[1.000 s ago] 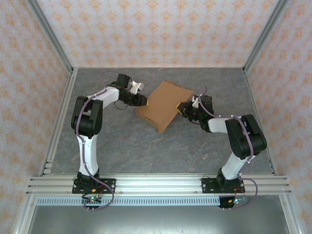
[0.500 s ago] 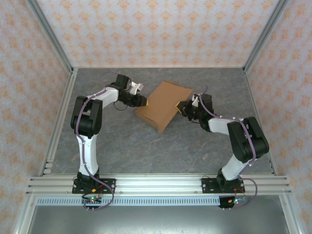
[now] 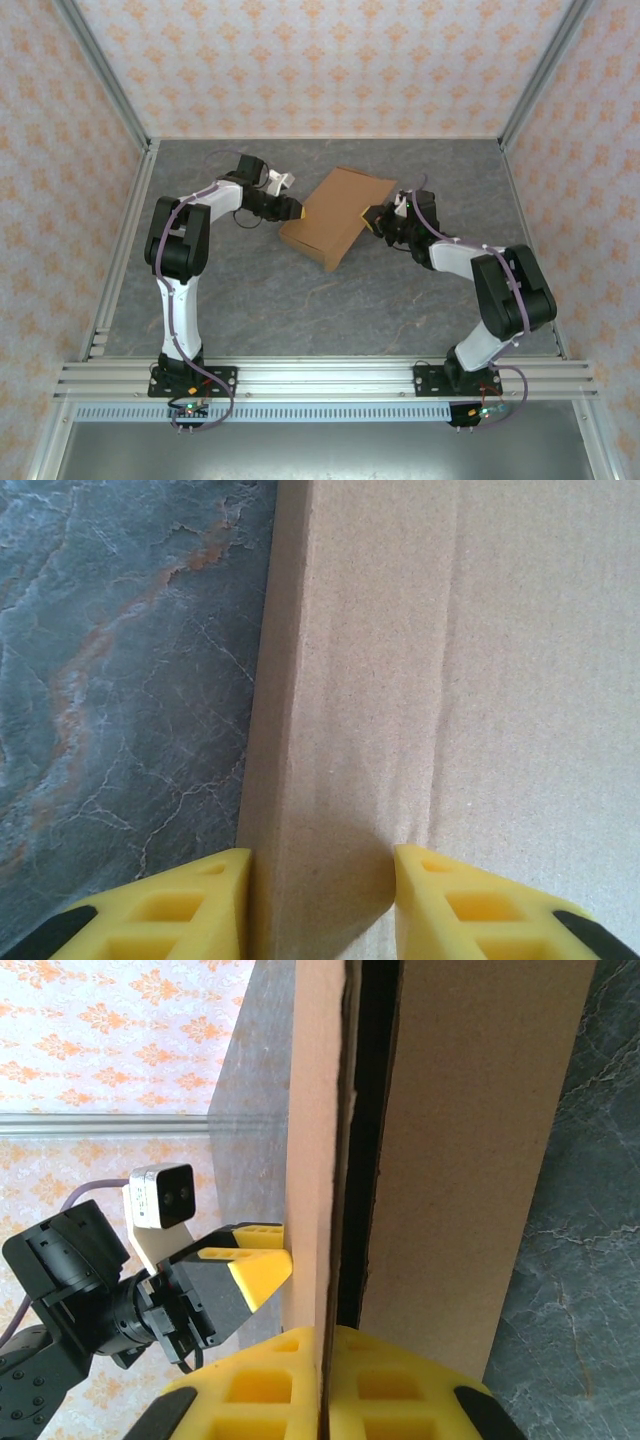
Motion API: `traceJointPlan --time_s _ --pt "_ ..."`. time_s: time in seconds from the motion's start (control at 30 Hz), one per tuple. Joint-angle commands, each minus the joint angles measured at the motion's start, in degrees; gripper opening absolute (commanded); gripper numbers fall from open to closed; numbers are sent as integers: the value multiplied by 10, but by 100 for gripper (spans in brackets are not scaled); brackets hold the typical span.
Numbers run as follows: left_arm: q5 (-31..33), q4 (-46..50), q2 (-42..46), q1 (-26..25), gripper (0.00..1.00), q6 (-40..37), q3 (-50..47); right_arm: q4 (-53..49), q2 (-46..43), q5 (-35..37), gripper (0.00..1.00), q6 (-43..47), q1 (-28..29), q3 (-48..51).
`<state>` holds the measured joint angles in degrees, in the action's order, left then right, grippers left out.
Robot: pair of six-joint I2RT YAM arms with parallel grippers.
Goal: Fold the paper box
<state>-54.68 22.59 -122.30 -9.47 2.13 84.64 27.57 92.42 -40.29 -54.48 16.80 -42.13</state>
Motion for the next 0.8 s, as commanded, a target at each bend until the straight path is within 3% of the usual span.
traceJointPlan --time_s 0.0,0.6,0.77 --pt "38 51 -19 -15 39 -6 -26 29 -30 4 8 -4 10 -33" --pt "23 62 -24 -49 43 -24 -26 -67 -43 24 8 20 16 -87" --pt "19 64 -29 -56 43 -27 -22 -91 -41 37 12 19 17 -102"
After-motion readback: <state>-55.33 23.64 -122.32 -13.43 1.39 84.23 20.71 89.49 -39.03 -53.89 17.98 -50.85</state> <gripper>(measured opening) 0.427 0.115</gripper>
